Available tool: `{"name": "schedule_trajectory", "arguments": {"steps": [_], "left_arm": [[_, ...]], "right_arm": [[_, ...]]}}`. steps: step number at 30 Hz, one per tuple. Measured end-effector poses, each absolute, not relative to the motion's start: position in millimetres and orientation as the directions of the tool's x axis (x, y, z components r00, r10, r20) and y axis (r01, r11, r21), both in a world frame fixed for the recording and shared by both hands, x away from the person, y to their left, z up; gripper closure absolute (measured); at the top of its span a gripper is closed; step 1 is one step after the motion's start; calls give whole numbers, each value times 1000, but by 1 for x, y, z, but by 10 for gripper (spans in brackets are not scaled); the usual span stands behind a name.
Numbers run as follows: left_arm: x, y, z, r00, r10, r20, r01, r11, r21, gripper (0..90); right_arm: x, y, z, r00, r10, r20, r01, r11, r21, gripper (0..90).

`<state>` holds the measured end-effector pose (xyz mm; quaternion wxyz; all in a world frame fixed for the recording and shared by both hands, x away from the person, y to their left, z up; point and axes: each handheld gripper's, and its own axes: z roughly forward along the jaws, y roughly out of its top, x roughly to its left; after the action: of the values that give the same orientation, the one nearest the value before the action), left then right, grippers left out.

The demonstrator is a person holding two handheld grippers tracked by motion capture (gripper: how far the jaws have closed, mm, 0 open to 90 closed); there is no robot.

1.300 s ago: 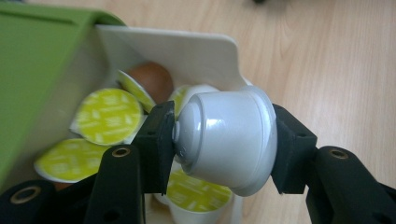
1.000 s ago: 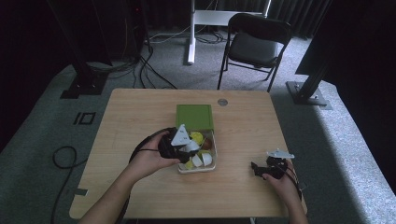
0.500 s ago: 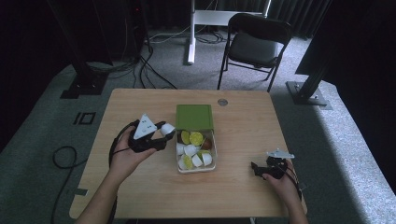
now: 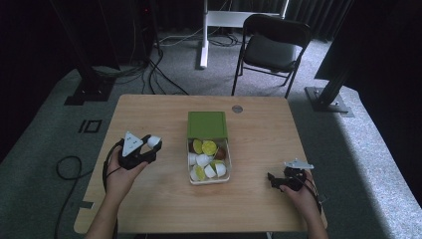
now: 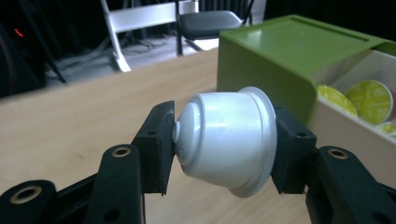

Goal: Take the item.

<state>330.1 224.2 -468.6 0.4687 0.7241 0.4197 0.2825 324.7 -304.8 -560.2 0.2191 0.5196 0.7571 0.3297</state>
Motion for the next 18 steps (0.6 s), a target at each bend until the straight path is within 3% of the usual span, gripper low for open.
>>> {"name": "schedule_trajectory", "arguments": {"steps": [3, 8, 18], "left_arm": [[333, 229, -487, 462, 885, 54, 375, -251, 892, 498], [337, 238, -510, 463, 885, -47, 462, -195, 865, 497], [340, 241, -534, 465, 882, -77, 540, -214, 814, 496]], "right_arm": [[325, -305, -560, -364, 931, 12, 643, 242, 727, 120], [325, -305, -560, -364, 931, 11, 642, 242, 727, 121], [325, -305, -560, -363, 932, 13, 643, 241, 727, 120]]}}
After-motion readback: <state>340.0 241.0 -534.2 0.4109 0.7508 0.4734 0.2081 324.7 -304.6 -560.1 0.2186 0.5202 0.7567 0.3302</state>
